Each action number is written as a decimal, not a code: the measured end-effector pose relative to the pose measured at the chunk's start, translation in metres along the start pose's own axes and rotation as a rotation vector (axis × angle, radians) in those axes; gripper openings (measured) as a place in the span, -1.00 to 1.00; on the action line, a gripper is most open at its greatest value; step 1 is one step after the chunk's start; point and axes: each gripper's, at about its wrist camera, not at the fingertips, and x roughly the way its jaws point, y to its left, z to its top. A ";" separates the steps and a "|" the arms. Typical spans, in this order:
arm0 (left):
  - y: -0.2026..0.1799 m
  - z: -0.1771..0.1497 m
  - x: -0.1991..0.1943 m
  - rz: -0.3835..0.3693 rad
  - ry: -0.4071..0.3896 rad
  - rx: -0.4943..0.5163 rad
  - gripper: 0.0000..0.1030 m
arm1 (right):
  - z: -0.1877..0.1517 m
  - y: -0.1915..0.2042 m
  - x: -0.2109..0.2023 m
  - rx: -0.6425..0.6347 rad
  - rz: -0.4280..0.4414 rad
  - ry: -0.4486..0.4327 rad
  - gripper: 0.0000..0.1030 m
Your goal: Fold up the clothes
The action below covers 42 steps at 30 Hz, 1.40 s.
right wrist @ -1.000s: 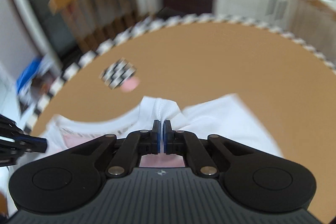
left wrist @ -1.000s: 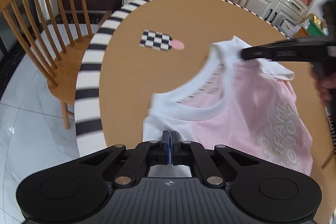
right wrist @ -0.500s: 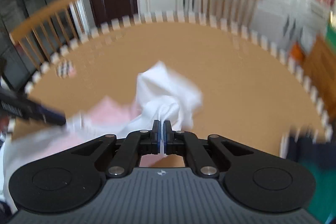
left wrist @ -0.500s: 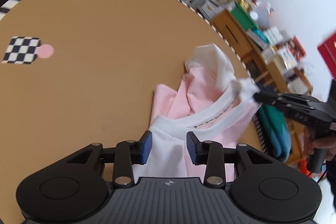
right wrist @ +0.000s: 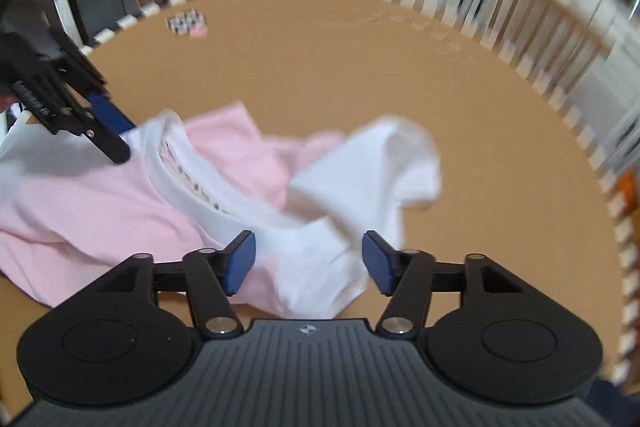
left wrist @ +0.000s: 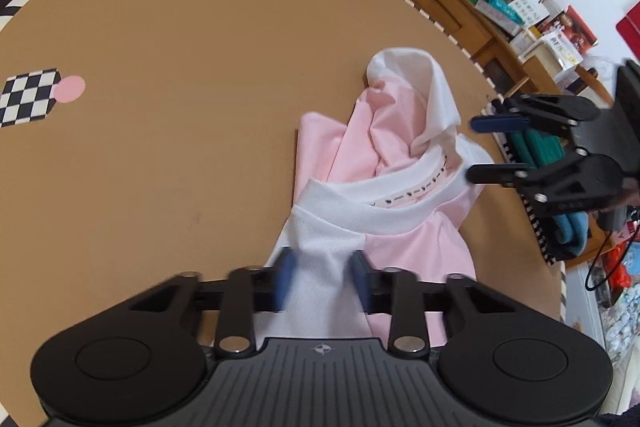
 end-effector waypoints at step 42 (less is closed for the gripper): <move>0.041 0.171 -0.001 0.460 -0.210 -0.008 -0.09 | 0.037 -0.124 0.009 0.460 -0.451 -0.226 0.14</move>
